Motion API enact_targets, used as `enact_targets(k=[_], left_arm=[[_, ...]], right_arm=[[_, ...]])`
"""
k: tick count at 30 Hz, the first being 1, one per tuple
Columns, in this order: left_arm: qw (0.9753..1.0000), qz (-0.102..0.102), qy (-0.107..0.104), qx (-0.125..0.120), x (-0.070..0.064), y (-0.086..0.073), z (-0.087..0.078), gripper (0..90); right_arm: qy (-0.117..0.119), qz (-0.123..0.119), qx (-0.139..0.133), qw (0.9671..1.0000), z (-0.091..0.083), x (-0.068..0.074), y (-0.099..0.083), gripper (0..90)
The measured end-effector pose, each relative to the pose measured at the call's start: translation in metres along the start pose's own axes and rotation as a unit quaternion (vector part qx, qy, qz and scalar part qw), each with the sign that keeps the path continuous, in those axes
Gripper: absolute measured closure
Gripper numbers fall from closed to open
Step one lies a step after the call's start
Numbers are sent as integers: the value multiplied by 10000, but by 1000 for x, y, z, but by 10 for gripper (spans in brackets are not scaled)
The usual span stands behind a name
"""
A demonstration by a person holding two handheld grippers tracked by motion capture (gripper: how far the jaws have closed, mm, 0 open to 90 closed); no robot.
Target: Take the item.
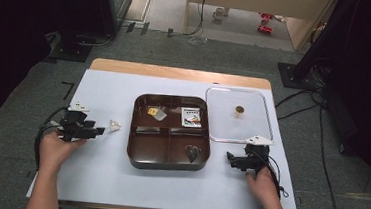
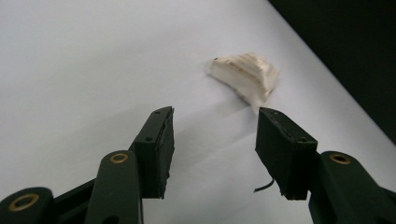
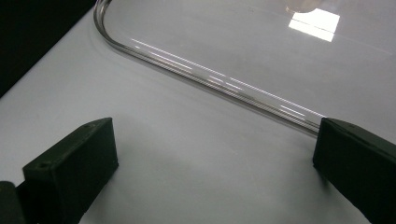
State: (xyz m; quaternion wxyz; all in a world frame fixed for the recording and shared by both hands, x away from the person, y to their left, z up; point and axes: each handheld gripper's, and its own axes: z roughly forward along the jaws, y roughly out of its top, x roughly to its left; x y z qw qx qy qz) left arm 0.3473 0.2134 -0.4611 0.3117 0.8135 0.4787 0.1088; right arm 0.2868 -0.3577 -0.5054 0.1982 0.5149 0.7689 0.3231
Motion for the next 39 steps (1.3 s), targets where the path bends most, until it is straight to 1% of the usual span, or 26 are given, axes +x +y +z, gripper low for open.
enact_targets(k=[2, 4, 10, 16, 18, 20, 23, 26, 27, 31, 33, 34, 36, 37, 38, 39], left_arm=[[10000, -47, 34, 18, 4, -3, 0, 466], [10000, -30, 77, 28, 7, -5, 0, 458], [9997, -85, 216, 30, 14, -8, 0, 447], [9993, -101, 350, 127, 20, -12, 2, 445], [9992, -124, 368, 135, 22, -13, 2, 445], [9993, -176, 312, 84, 23, -14, 2, 447], [9994, -135, 315, 69, 23, -15, 2, 446], [9993, -1, 380, 60, 20, -17, 3, 436], [9993, 8, 374, 32, 20, -17, 3, 429], [9995, -53, 300, -117, 19, -21, 4, 358], [9993, -39, 306, -217, 17, -24, 5, 343], [9992, -1, 311, -246, 17, -25, 5, 318], [9985, 153, 430, -306, 12, -28, 7, 296], [9978, 272, 512, -321, 10, -29, 8, 289], [9974, 268, 549, -373, 9, -31, 8, 286], [9975, 242, 530, -405, 10, -31, 8, 285]], right_arm=[[0, 1, 1, 10000, 0, 0, 0, 0], [0, 1, 2, 10000, 0, 0, 0, 0], [0, 1, 2, 10000, 0, 0, 0, 0], [0, 0, 2, 10000, 0, 0, 0, 0], [0, -2, 5, 10000, 0, 0, 0, 0], [0, 0, 2, 10000, 0, 0, 0, 0], [0, -3, 6, 10000, 0, 0, 0, 0], [0, 0, 2, 10000, 0, 0, 0, 0], [-1, 1, 3, 10000, 0, 0, 0, 0], [1, 2, 3, 10000, 0, 0, 0, 0], [1, 0, 4, 10000, 0, 0, 0, 0], [0, -1, 3, 10000, 0, 0, 0, 0], [-2, -2, 7, 10000, 0, 0, 0, 0], [-2, -1, 3, 10000, 0, 0, 0, 0], [0, 0, 4, 10000, 0, 0, 0, 0], [-2, -1, 4, 10000, 0, 0, 0, 0]])
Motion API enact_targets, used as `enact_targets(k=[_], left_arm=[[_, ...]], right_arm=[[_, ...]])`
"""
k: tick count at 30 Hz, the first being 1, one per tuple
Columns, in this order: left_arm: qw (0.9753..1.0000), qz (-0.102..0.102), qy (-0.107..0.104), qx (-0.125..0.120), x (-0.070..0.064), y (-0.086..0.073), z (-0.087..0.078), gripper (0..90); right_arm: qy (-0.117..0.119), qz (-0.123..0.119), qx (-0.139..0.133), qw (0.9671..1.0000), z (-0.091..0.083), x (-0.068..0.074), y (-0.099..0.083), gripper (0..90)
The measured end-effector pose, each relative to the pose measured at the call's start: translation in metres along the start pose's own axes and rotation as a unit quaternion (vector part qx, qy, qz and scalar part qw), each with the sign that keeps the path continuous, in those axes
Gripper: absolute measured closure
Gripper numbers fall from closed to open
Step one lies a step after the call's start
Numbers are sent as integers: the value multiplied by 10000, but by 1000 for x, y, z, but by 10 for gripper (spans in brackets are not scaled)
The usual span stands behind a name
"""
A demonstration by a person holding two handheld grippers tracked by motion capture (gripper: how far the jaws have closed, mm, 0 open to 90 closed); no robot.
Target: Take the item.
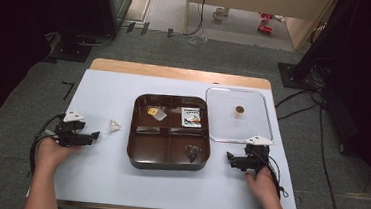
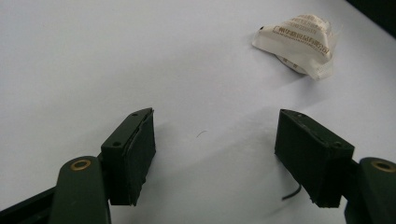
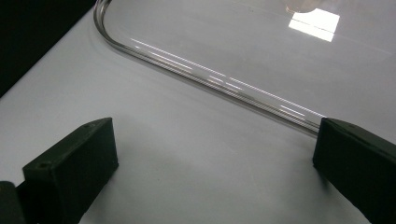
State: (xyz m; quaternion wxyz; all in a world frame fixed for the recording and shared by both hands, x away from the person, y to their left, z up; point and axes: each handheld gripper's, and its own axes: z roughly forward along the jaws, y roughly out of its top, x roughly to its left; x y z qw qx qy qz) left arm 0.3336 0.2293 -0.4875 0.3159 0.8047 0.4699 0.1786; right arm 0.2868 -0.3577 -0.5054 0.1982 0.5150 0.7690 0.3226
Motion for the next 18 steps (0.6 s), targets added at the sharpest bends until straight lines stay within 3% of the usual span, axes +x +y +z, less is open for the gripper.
enact_targets(k=[16, 18], left_arm=[[9997, -17, 34, -242, -1, -7, 0, 282], [9993, -54, 75, -356, -2, -10, 0, 280]], right_arm=[[-1, -2, -1, 10000, 0, 0, 0, 0], [2, -2, 3, 10000, 0, 0, 0, 0]])
